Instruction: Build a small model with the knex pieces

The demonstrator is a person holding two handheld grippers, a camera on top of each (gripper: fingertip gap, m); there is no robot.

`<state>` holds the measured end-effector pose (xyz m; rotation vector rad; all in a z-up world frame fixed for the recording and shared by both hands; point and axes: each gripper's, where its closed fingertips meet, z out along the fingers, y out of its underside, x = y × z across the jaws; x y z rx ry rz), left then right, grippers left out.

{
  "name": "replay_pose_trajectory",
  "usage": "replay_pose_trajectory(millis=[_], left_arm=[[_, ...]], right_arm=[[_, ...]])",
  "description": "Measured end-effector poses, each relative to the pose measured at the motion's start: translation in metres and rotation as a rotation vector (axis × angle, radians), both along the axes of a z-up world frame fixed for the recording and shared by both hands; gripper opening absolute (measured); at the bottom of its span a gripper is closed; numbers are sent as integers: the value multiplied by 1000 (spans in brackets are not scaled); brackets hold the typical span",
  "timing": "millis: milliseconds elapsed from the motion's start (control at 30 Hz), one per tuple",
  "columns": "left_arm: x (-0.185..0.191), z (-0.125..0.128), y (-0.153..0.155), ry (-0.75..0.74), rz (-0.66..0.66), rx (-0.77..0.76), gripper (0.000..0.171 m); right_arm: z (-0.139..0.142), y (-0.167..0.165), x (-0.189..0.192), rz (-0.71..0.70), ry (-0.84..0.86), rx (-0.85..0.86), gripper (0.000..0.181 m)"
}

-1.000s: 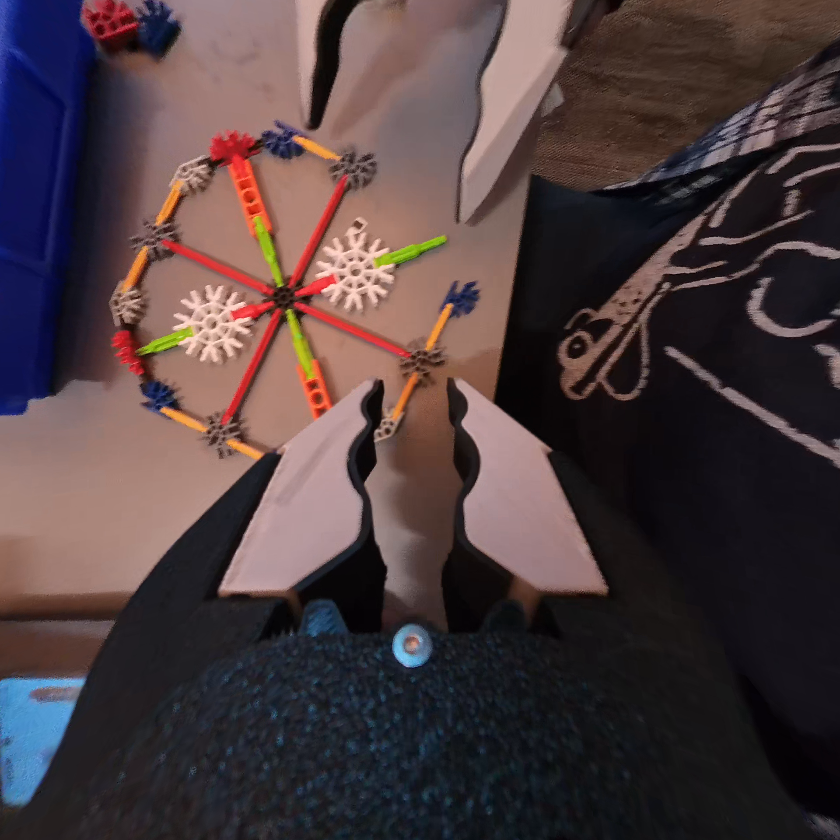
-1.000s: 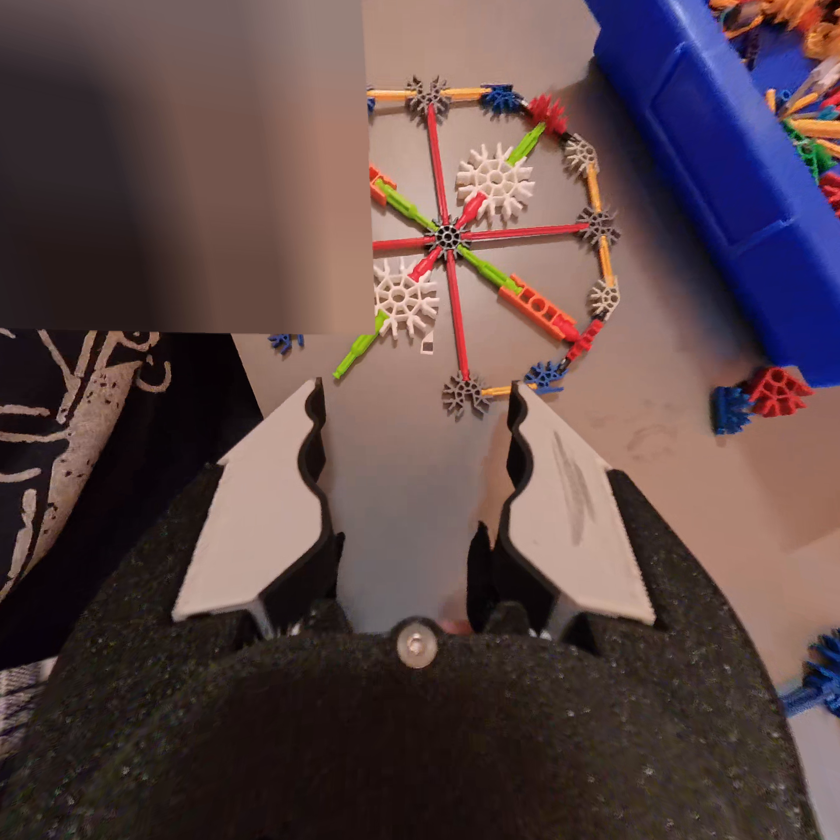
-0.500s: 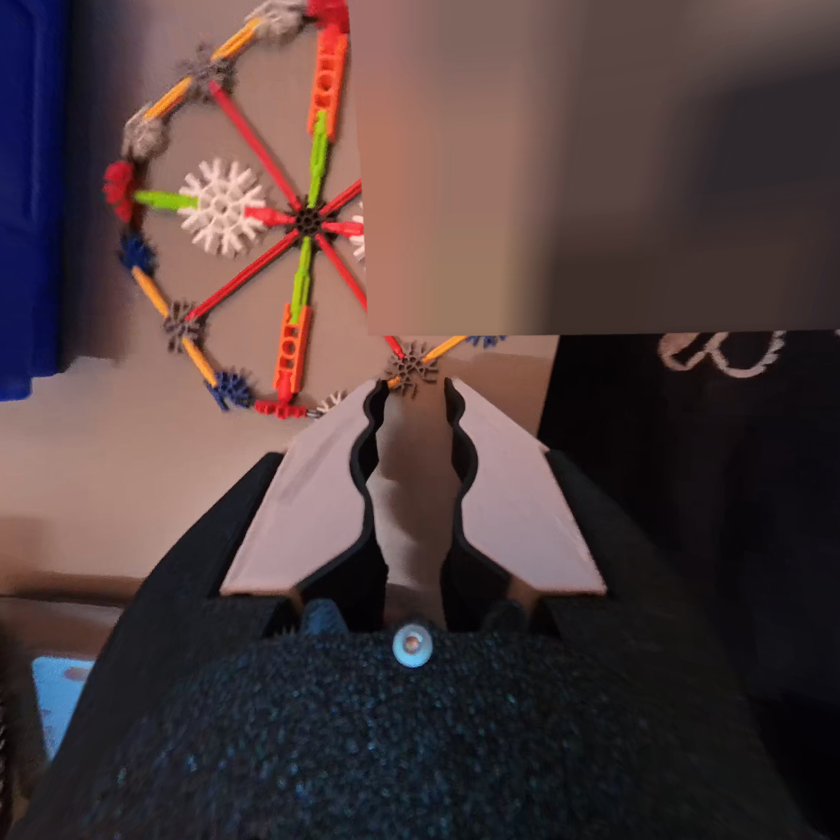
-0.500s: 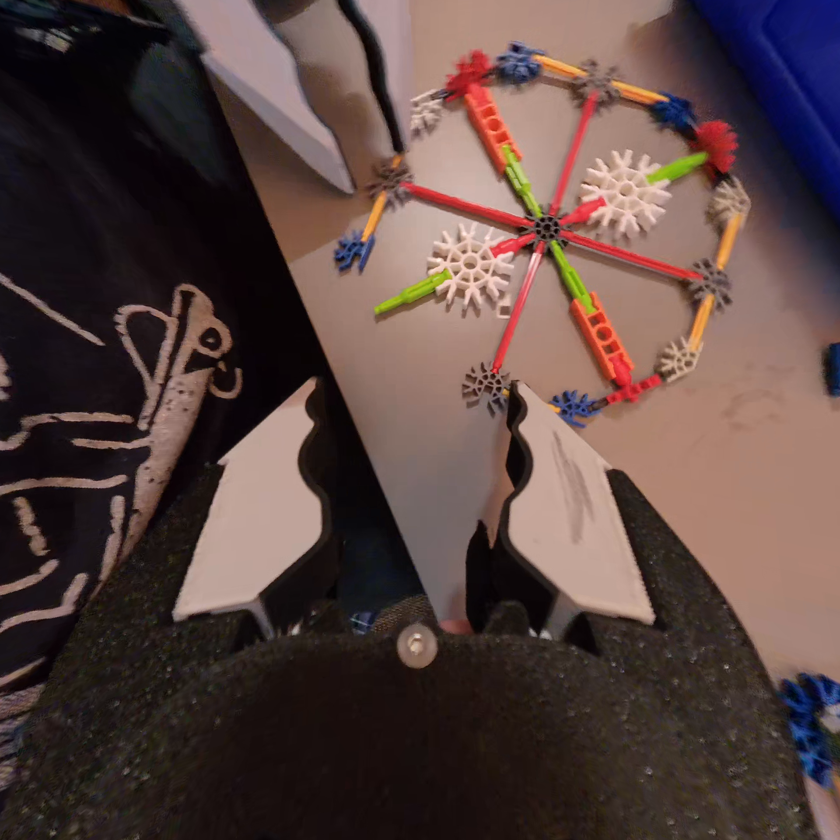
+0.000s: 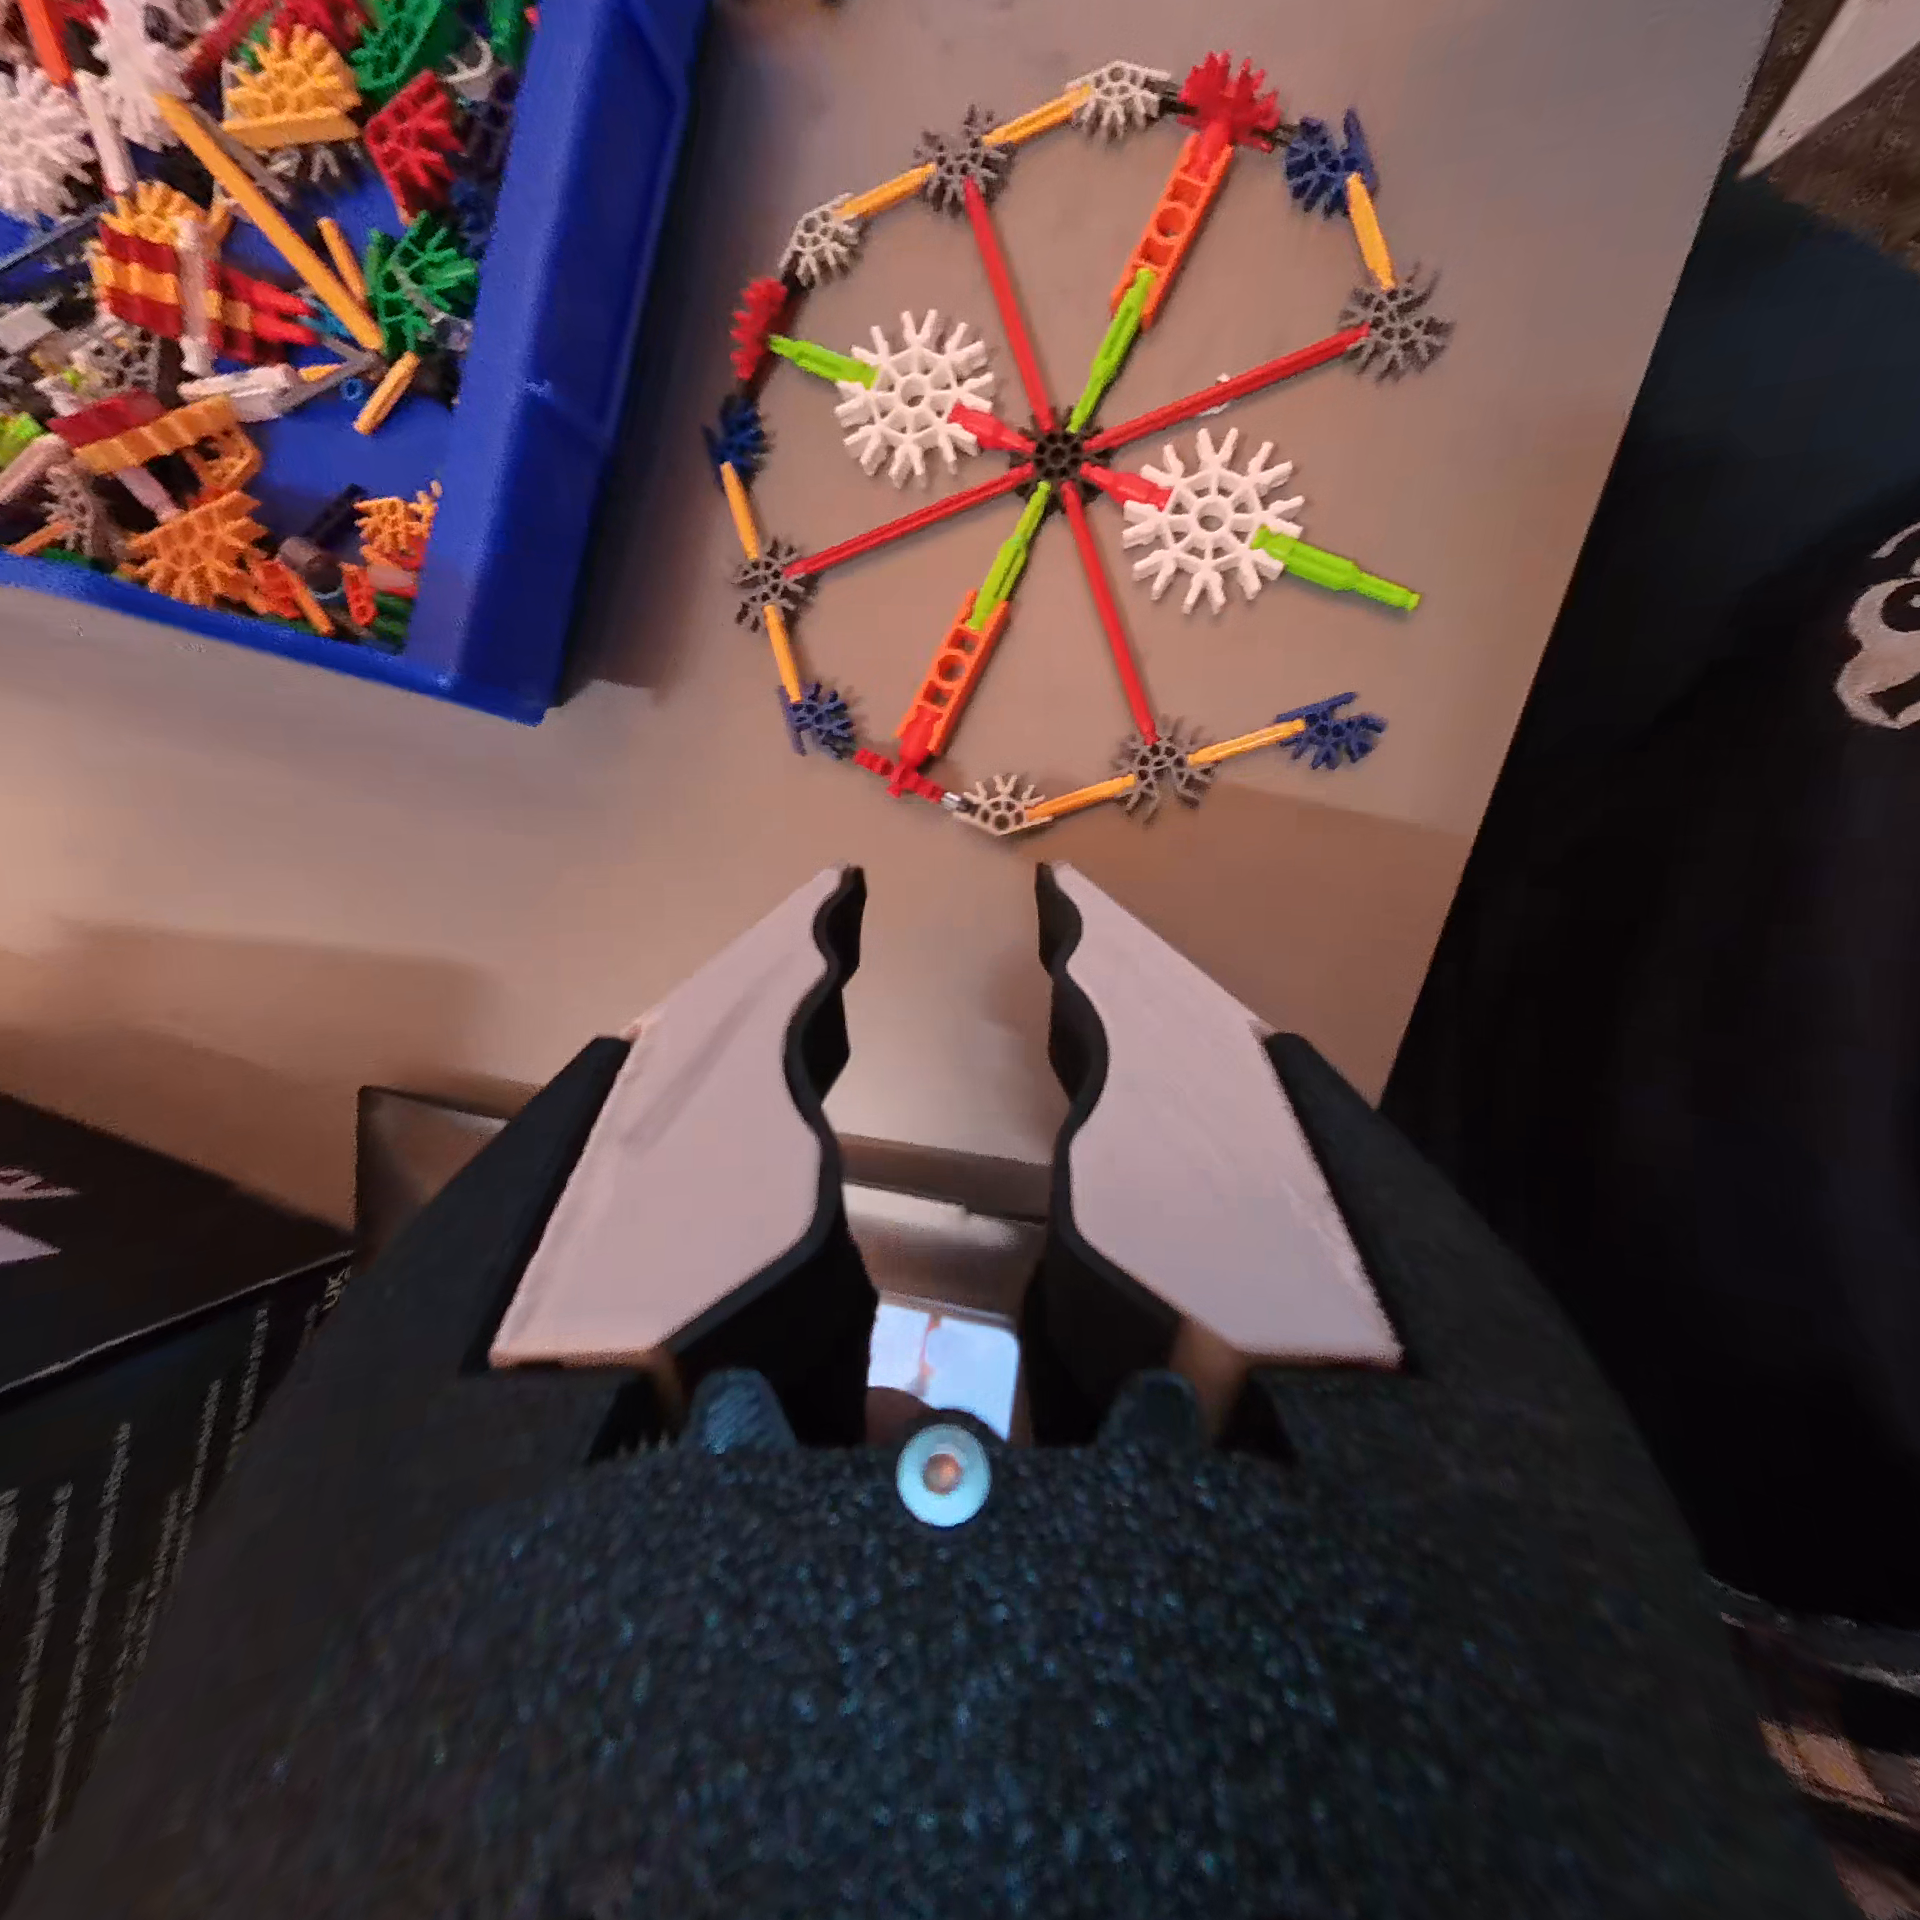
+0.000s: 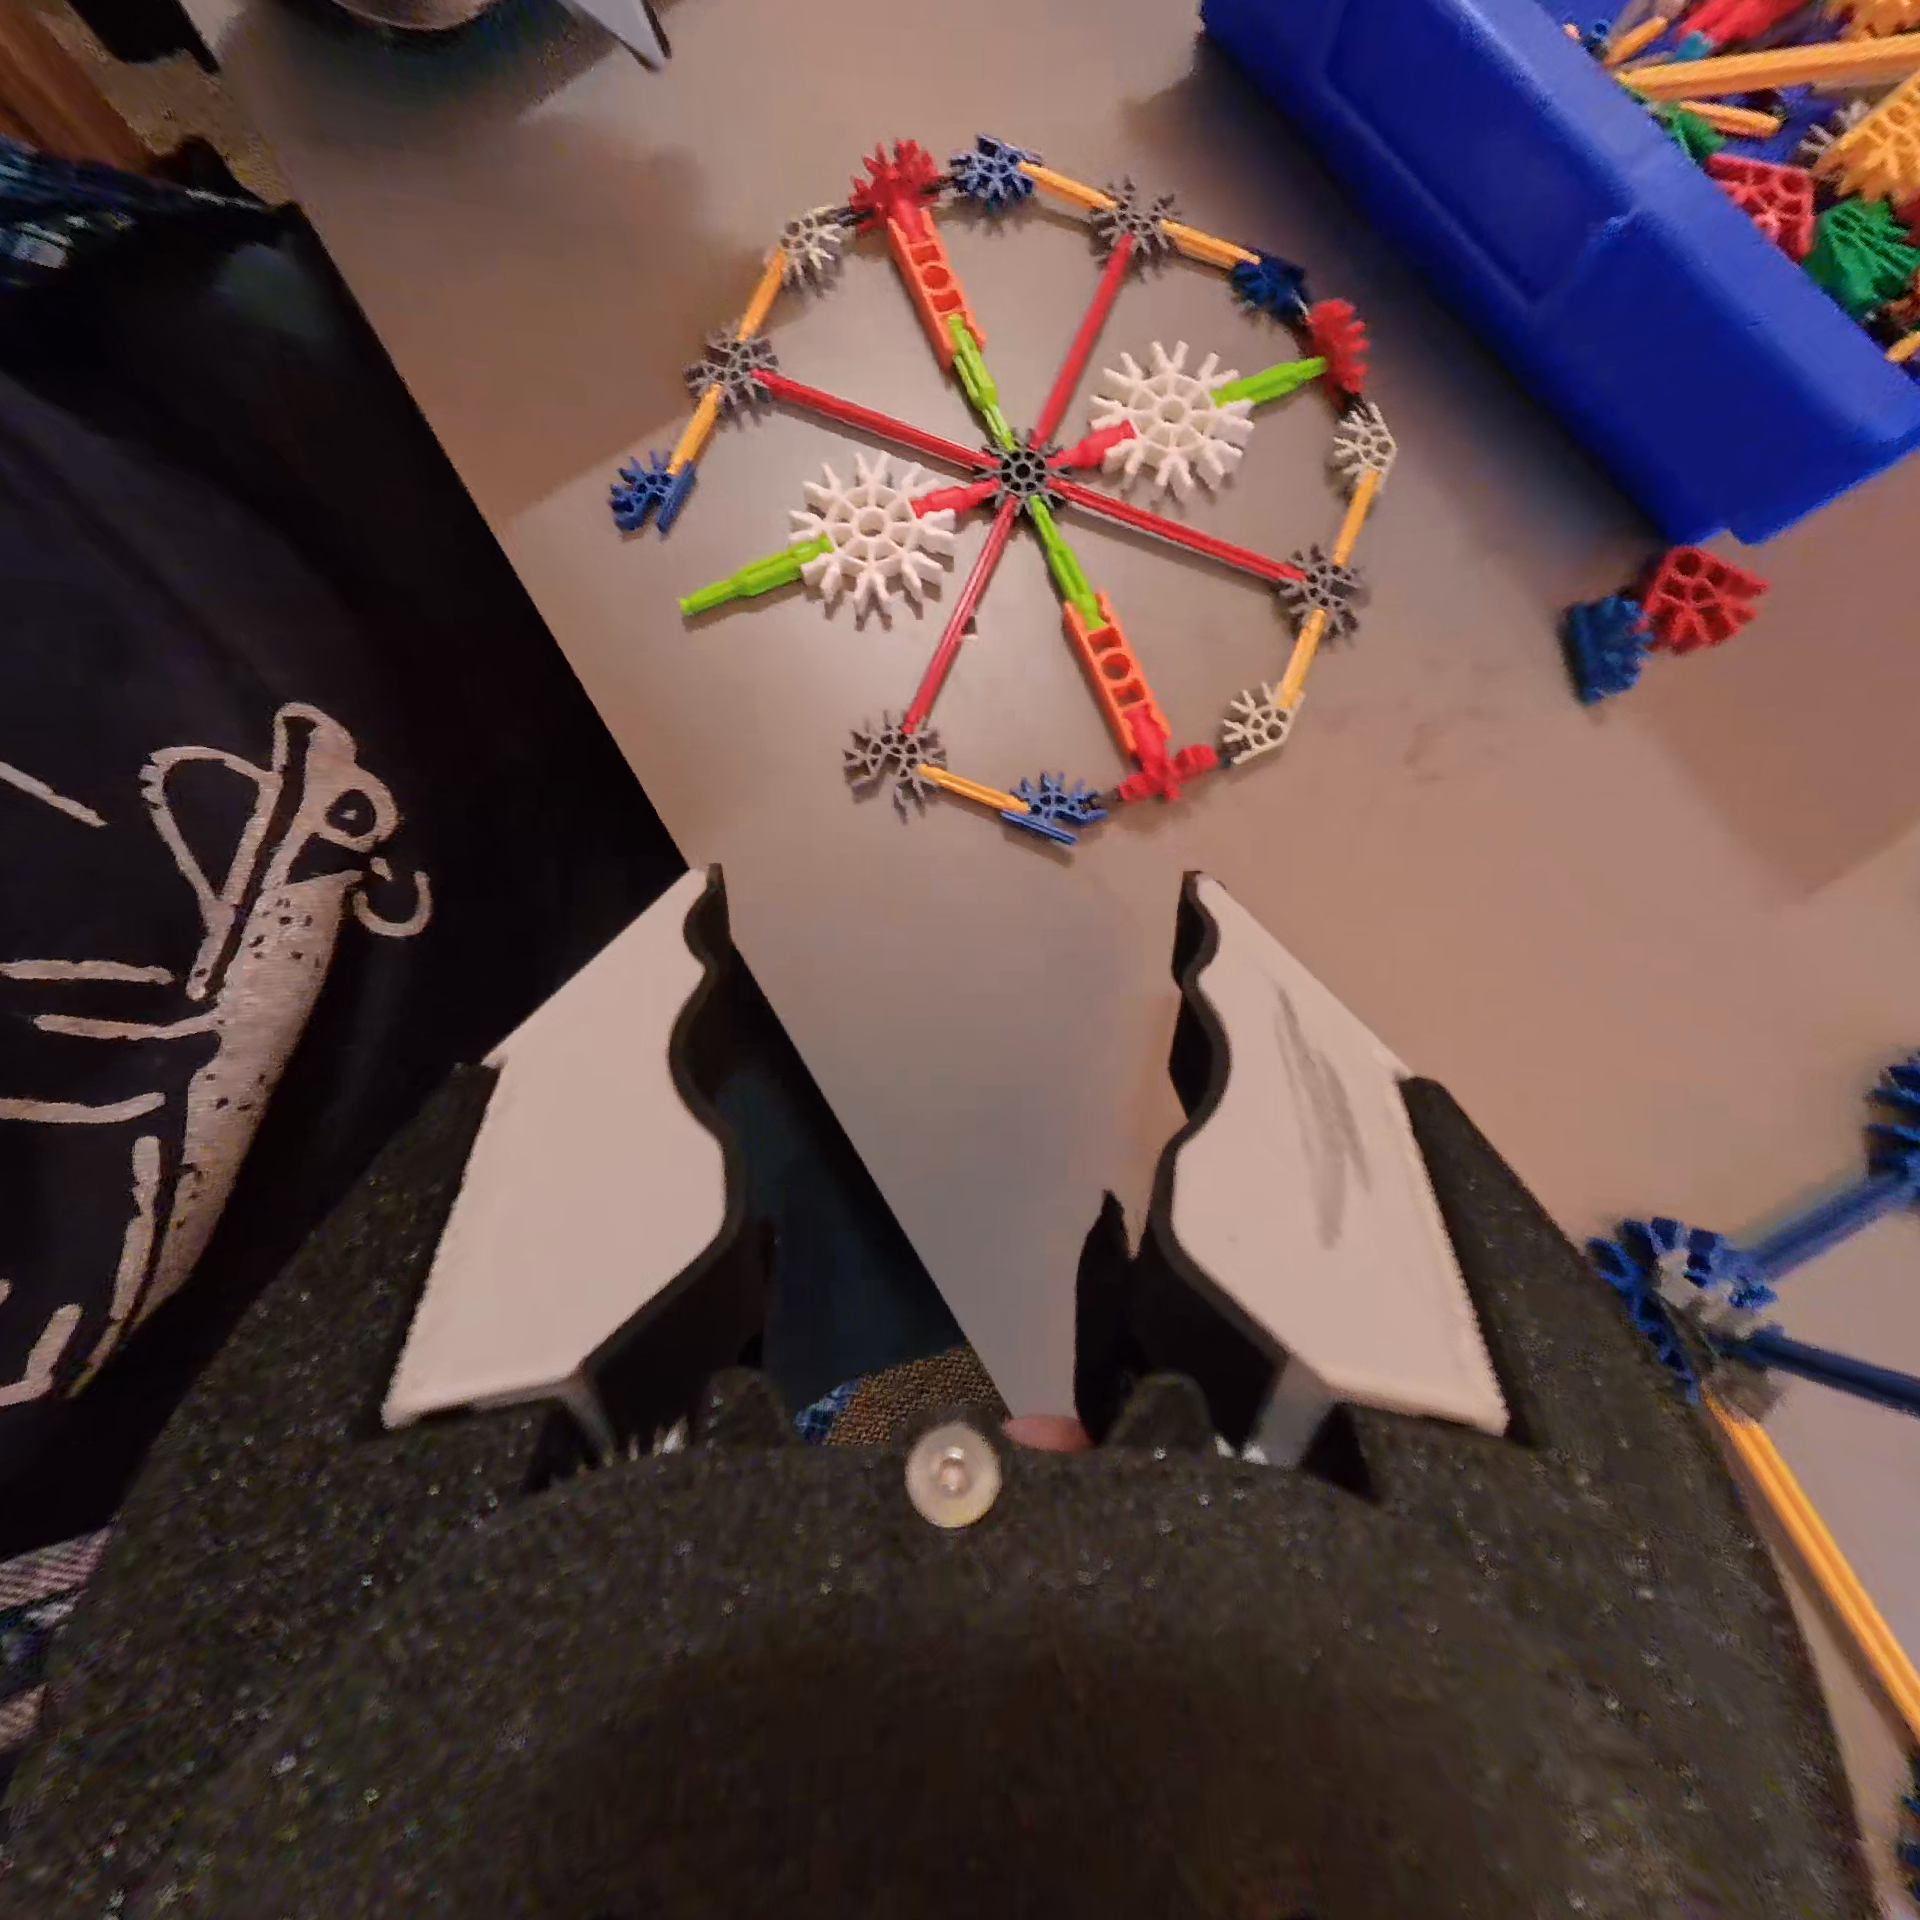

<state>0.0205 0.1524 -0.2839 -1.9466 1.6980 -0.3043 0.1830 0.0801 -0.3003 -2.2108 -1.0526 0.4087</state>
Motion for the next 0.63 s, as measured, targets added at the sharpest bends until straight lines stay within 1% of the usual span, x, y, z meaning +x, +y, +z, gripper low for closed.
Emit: replay_pose_trajectory(millis=[133, 300, 533, 633], left_arm=[[-7, 7, 7, -35, 28, 11, 32], [-12, 6, 12, -37, 38, 16, 32], [-10, 3, 9, -46, 14, 12, 32], [-5, 2, 3, -49, -26, 14, 32]], right_arm=[[0, 0, 4, -19, 0, -1, 85], [-2, 2, 3, -20, -11, 0, 85], [-2, 0, -4, 11, -27, 13, 80], [-3, -3, -11, 48, -35, 22, 72]])
